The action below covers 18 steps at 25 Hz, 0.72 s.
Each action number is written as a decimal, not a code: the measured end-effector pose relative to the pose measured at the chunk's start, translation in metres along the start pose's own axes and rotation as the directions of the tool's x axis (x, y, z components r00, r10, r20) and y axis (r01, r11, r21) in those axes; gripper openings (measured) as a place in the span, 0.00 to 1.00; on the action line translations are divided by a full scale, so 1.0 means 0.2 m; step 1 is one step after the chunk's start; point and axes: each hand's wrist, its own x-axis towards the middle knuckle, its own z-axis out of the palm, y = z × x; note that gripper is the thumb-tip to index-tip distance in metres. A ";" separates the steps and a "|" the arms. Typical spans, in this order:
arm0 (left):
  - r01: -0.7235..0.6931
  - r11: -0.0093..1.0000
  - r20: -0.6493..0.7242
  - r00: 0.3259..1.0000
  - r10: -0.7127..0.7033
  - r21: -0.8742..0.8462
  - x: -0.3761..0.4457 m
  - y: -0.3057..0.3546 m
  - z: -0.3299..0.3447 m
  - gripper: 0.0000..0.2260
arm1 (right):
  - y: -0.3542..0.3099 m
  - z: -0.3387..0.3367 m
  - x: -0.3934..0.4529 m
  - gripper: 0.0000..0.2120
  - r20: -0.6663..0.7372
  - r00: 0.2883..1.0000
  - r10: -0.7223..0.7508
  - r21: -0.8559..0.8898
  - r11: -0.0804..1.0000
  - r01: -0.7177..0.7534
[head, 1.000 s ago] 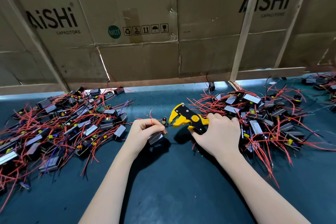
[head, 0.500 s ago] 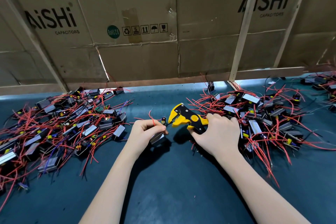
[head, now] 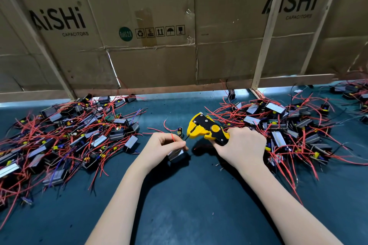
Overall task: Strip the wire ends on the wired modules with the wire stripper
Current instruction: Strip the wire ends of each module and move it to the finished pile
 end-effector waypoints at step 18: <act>-0.069 0.979 0.203 0.979 0.029 0.192 -0.01 0.01 -0.02 0.09 | 0.04 0.02 0.01 0.24 -0.153 0.986 -0.064 0.019 0.998 0.068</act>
